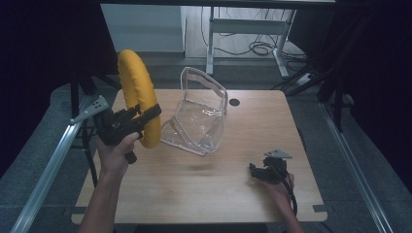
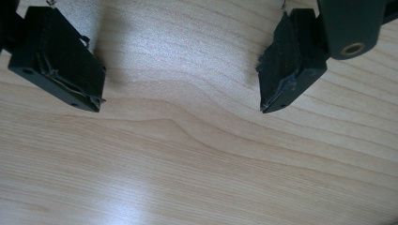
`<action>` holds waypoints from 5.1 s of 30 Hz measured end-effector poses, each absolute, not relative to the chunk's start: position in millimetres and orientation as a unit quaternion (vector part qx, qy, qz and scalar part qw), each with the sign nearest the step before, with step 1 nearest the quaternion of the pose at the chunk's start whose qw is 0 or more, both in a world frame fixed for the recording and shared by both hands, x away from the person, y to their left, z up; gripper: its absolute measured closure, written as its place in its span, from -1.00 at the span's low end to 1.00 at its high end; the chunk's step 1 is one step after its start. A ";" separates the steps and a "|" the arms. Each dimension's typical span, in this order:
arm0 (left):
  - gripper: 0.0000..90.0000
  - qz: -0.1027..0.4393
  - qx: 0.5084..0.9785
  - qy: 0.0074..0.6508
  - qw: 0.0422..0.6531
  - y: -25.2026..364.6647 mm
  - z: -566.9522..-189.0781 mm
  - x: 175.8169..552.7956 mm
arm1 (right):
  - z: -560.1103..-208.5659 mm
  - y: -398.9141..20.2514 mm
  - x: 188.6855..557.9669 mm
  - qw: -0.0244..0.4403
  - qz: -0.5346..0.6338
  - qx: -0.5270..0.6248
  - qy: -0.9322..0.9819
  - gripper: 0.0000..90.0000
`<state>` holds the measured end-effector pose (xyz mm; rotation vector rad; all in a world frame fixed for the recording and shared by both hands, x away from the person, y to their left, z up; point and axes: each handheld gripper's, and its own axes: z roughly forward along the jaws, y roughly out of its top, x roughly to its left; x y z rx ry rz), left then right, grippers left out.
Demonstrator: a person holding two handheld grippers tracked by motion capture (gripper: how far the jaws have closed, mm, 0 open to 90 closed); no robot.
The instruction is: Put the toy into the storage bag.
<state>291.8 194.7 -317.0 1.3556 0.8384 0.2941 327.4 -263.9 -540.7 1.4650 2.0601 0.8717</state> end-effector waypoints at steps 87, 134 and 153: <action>0.10 0.101 0.651 0.299 0.690 80.5 -261.3 325.3 | -540.6 -264.0 327.6 0.232 0.317 0.533 0.749 -0.66; 0.10 0.066 0.671 0.301 0.674 46.1 -290.8 352.2 | -540.8 -263.9 327.5 0.233 0.317 0.532 0.750 -0.65; 0.10 0.057 0.663 0.339 0.665 56.7 -321.8 366.7 | -540.5 -264.0 327.2 0.232 0.317 0.532 0.750 -0.65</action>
